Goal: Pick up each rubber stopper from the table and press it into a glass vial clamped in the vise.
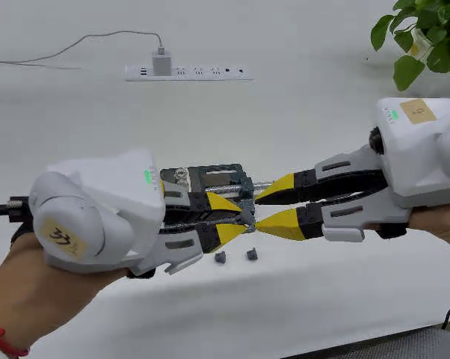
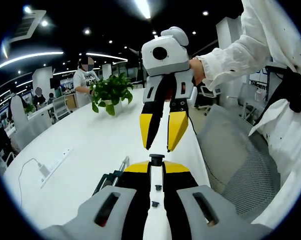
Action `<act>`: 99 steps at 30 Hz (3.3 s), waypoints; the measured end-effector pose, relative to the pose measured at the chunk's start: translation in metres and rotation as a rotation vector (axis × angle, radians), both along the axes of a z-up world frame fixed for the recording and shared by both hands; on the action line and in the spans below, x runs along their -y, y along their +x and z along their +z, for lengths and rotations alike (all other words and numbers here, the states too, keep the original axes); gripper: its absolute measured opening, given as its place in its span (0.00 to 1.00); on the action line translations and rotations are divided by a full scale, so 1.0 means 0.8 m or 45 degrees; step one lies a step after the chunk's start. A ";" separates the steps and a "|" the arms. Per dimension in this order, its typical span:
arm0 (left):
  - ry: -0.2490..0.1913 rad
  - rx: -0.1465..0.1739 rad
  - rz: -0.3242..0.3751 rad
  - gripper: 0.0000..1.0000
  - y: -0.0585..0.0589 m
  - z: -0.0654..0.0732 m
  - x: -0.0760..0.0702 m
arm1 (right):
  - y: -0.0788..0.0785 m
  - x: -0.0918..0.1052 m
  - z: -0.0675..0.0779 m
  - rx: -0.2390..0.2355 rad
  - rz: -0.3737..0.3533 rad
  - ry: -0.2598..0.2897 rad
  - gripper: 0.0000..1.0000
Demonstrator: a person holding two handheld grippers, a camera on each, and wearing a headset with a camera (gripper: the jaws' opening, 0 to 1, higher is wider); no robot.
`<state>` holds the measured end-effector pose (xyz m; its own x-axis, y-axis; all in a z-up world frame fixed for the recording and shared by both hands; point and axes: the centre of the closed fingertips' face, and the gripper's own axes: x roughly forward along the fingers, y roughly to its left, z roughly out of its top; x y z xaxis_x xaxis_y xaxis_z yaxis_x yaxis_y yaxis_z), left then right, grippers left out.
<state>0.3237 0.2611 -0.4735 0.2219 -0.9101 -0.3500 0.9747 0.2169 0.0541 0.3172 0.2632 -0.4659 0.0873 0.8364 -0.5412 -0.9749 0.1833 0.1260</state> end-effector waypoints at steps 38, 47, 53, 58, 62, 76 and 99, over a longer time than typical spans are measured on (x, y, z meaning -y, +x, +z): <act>-0.012 0.002 -0.029 0.04 -0.003 0.006 0.002 | -0.004 -0.007 0.000 0.004 0.041 -0.020 0.06; -0.014 0.003 -0.033 0.05 -0.003 0.005 0.002 | -0.004 -0.009 0.001 -0.008 0.037 -0.026 0.05; -0.011 0.002 -0.028 0.05 -0.002 0.003 0.001 | -0.005 -0.011 -0.001 -0.009 0.039 -0.037 0.05; -0.012 -0.006 -0.021 0.05 -0.002 0.002 -0.001 | -0.004 -0.012 -0.002 -0.012 0.042 -0.045 0.06; -0.007 -0.013 -0.020 0.05 -0.002 0.000 -0.003 | -0.004 -0.013 -0.004 -0.016 0.047 -0.052 0.06; 0.011 -0.026 0.027 0.15 0.001 -0.010 -0.018 | 0.002 -0.016 -0.002 -0.018 0.052 -0.062 0.06; 0.011 -0.043 0.178 0.43 0.015 -0.030 -0.073 | 0.041 -0.038 0.007 0.002 0.027 -0.116 0.06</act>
